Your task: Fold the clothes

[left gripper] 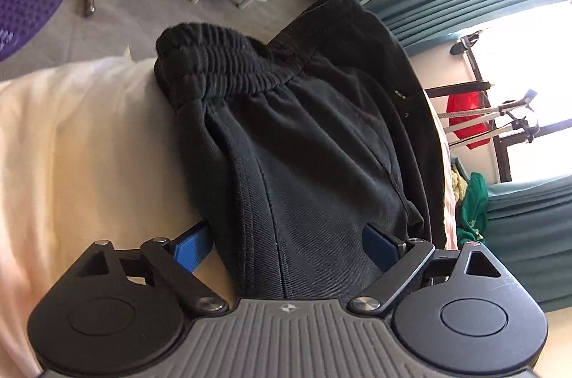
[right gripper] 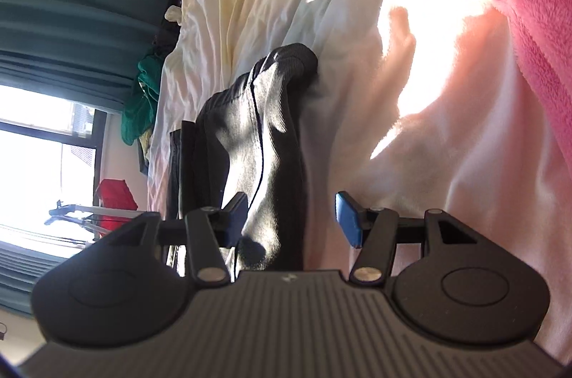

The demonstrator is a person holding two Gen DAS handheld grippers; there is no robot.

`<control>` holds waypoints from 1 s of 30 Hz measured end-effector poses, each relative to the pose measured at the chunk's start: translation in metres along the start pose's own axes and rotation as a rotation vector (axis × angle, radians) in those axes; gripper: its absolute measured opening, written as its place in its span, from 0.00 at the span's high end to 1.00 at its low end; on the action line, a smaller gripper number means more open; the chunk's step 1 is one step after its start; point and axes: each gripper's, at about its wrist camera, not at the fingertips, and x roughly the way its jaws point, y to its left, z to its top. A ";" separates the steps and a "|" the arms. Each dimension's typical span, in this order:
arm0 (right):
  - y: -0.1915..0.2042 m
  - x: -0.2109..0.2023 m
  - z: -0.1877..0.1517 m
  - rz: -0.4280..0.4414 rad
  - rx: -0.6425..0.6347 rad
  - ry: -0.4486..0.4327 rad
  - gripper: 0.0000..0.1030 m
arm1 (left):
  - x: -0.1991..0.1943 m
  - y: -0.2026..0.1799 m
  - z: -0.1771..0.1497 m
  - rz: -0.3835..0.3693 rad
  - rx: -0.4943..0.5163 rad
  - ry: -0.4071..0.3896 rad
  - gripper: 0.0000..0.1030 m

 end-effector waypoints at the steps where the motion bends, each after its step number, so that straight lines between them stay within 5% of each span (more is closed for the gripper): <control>1: 0.001 0.003 0.001 -0.001 -0.001 -0.004 0.44 | 0.004 0.005 0.001 -0.021 -0.030 0.020 0.11; 6: 0.015 0.020 -0.001 0.010 -0.062 0.004 0.44 | 0.014 0.017 0.010 -0.139 -0.105 0.024 0.12; 11: 0.032 0.037 -0.005 -0.012 -0.153 -0.018 0.47 | 0.021 0.025 0.018 -0.186 -0.159 0.030 0.25; 12: 0.034 0.037 -0.005 -0.007 -0.166 -0.023 0.51 | 0.022 0.026 0.018 -0.183 -0.164 0.030 0.31; 14: 0.038 0.037 -0.006 0.002 -0.192 -0.034 0.88 | 0.023 0.026 0.019 -0.175 -0.171 0.028 0.39; 19: 0.058 0.023 -0.012 0.046 -0.308 -0.107 0.91 | 0.021 0.031 0.019 -0.242 -0.213 0.028 0.53; 24: 0.078 0.002 -0.021 0.106 -0.386 -0.184 0.91 | 0.018 0.031 0.019 -0.256 -0.213 0.032 0.53; 30: 0.060 0.015 -0.015 -0.039 -0.328 -0.086 0.89 | 0.024 0.037 0.019 -0.193 -0.246 0.067 0.51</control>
